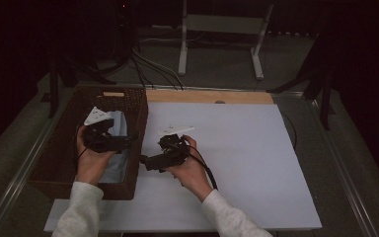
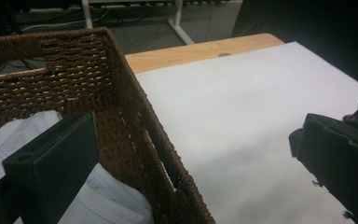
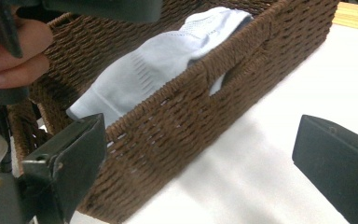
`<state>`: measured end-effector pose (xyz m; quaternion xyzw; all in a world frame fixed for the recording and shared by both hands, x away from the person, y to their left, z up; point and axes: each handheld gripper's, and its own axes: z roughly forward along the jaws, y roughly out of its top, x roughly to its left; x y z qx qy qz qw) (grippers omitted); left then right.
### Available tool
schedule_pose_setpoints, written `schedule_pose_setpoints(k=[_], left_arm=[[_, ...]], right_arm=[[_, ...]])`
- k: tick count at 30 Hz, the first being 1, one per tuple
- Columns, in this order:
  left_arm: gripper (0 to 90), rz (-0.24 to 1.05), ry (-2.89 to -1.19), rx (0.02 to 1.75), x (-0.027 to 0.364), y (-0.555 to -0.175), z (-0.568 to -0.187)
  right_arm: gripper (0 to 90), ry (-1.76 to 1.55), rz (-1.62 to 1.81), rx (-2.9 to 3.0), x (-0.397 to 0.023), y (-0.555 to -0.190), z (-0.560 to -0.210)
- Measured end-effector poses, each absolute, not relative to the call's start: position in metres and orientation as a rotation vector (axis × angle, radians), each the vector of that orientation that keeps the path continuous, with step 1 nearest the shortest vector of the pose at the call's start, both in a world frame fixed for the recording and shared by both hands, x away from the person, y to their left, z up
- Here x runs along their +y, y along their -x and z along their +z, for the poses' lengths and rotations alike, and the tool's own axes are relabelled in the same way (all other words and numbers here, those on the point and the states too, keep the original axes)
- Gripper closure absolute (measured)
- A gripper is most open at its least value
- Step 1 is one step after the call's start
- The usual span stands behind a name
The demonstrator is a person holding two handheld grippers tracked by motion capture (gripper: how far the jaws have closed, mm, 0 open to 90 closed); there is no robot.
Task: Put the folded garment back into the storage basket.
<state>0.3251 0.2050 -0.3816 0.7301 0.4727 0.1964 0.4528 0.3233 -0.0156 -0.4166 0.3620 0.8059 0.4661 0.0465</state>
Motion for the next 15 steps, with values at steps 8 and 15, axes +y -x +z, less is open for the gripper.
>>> schedule_pose_setpoints(k=[8, 15], left_arm=[[0.0, 0.475, -1.816, 1.155, 0.199, -0.32, -0.387], [0.0, 0.455, -1.807, 1.145, 0.196, -0.316, -0.389]], right_arm=[[3.4, -1.124, 1.431, 2.448, -0.025, -0.324, -0.42], [3.4, -1.113, 1.405, 2.447, -0.031, -0.324, -0.421]])
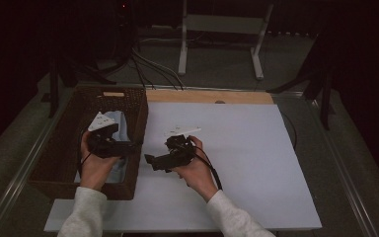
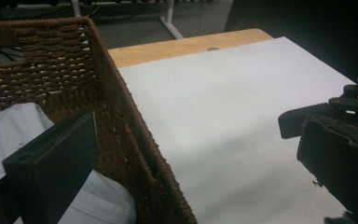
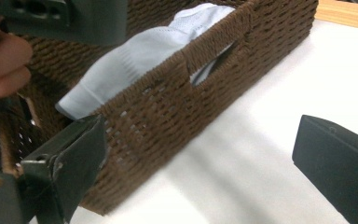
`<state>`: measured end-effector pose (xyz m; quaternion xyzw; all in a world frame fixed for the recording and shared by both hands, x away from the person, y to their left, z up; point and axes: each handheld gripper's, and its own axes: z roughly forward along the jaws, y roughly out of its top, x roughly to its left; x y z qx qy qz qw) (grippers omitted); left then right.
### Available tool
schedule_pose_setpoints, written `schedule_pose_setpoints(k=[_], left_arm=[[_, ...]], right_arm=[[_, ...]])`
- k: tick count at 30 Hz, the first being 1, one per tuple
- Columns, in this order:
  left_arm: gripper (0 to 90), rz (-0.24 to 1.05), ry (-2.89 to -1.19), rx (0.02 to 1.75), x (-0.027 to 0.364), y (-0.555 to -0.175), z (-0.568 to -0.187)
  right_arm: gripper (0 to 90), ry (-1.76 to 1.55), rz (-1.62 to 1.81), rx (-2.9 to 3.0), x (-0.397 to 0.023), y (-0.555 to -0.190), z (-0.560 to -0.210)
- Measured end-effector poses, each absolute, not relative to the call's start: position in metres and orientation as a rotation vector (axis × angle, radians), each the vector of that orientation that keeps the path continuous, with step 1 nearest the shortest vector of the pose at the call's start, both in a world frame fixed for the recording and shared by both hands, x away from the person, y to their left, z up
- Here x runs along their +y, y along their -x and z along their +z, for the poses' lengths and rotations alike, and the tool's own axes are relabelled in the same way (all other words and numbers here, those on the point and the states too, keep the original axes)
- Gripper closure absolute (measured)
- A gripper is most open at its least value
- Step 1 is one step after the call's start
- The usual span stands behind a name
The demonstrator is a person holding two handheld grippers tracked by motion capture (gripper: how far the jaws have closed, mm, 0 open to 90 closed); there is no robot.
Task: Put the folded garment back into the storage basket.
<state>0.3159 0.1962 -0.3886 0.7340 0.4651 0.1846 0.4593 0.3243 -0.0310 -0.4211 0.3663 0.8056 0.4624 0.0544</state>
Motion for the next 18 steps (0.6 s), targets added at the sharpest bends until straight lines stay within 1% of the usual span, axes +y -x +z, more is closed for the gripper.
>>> schedule_pose_setpoints(k=[8, 18], left_arm=[[0.0, 0.467, -1.818, 1.105, 0.188, -0.303, -0.39], [0.0, 0.447, -1.8, 1.098, 0.188, -0.293, -0.395]], right_arm=[[3.4, -1.104, 1.397, 2.434, -0.042, -0.323, -0.42], [3.4, -1.11, 1.397, 2.42, -0.052, -0.323, -0.422]])
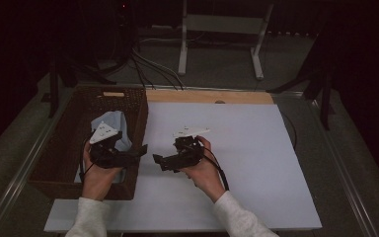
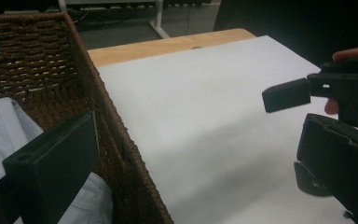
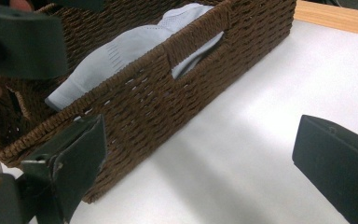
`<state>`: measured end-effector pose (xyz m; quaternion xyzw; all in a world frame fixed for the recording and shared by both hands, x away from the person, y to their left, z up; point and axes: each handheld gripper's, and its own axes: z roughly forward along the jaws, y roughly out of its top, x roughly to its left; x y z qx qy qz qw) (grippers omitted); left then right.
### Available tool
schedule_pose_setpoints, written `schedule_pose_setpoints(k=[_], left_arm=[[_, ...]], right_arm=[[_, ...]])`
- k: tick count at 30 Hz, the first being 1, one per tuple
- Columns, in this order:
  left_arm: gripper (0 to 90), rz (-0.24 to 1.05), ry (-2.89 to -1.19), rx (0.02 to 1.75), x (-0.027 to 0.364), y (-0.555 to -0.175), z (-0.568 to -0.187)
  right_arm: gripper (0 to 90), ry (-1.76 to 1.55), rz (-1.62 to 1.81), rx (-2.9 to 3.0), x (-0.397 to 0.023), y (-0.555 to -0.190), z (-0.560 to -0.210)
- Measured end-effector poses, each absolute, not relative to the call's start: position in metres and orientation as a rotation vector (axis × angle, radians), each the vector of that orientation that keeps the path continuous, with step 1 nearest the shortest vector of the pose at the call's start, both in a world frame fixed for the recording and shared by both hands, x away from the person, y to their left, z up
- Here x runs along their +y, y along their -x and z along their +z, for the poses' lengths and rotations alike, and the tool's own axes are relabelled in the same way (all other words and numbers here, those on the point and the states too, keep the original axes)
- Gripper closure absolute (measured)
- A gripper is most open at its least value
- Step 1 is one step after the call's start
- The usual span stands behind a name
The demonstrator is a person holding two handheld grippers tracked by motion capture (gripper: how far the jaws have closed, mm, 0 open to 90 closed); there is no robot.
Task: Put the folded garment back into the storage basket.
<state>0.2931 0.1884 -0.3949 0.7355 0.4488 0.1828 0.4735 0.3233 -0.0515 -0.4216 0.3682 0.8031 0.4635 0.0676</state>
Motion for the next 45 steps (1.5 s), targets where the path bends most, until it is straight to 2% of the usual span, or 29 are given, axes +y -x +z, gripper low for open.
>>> schedule_pose_setpoints(k=[11, 45], left_arm=[[0.0, 0.453, -1.797, 1.082, 0.188, -0.287, -0.395], [0.1, 0.461, -1.756, 1.05, 0.189, -0.277, -0.406]], right_arm=[[3.3, -1.106, 1.396, 2.414, -0.061, -0.322, -0.421], [0.0, -1.145, 1.364, 2.292, -0.126, -0.312, -0.417]])
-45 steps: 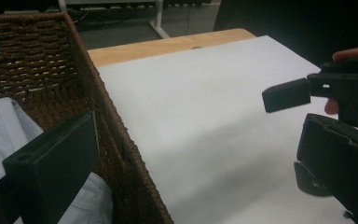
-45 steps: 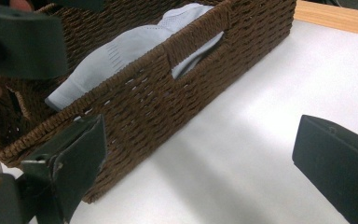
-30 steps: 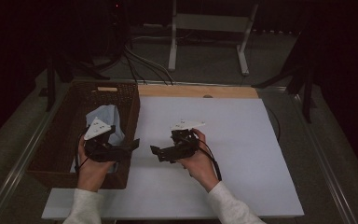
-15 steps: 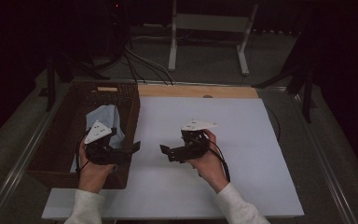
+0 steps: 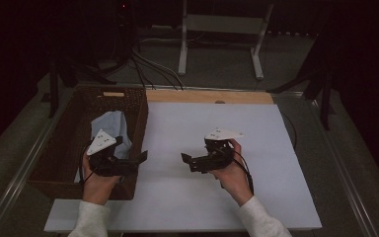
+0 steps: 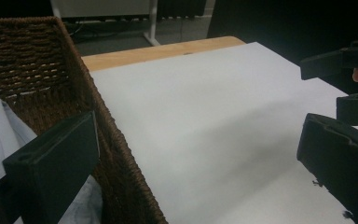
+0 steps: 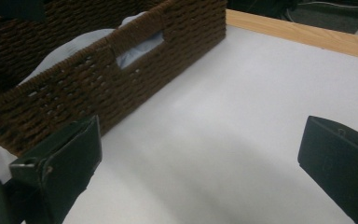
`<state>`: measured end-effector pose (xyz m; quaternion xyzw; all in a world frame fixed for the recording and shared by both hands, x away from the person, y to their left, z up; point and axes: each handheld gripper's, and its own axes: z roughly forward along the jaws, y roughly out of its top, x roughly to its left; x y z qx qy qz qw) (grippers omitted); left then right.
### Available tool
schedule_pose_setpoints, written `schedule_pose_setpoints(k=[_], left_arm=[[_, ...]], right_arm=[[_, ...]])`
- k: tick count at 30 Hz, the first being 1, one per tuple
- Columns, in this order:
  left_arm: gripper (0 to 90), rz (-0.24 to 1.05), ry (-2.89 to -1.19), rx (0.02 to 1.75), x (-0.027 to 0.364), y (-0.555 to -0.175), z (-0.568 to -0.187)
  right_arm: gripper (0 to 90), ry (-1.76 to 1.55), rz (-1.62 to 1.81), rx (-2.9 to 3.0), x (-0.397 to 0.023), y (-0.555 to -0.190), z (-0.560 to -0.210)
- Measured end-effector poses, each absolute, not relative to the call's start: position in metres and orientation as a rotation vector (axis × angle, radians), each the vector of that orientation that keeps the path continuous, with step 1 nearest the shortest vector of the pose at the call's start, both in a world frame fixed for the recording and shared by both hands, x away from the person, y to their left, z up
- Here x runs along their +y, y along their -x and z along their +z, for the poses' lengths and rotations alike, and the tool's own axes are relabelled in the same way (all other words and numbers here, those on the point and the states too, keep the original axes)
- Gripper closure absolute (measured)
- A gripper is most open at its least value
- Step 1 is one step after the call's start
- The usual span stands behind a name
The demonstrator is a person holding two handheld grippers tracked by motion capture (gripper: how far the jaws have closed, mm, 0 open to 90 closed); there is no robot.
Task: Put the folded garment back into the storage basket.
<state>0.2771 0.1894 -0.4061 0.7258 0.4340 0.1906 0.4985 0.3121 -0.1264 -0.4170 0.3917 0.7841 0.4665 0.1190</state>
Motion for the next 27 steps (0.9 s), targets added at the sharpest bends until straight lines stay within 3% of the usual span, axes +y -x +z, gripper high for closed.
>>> schedule_pose_setpoints(k=[27], left_arm=[[0.1, 0.44, -1.758, 1.06, 0.192, -0.274, -0.414]], right_arm=[[0.0, -1.227, 1.307, 2.181, -0.187, -0.3, -0.429]])
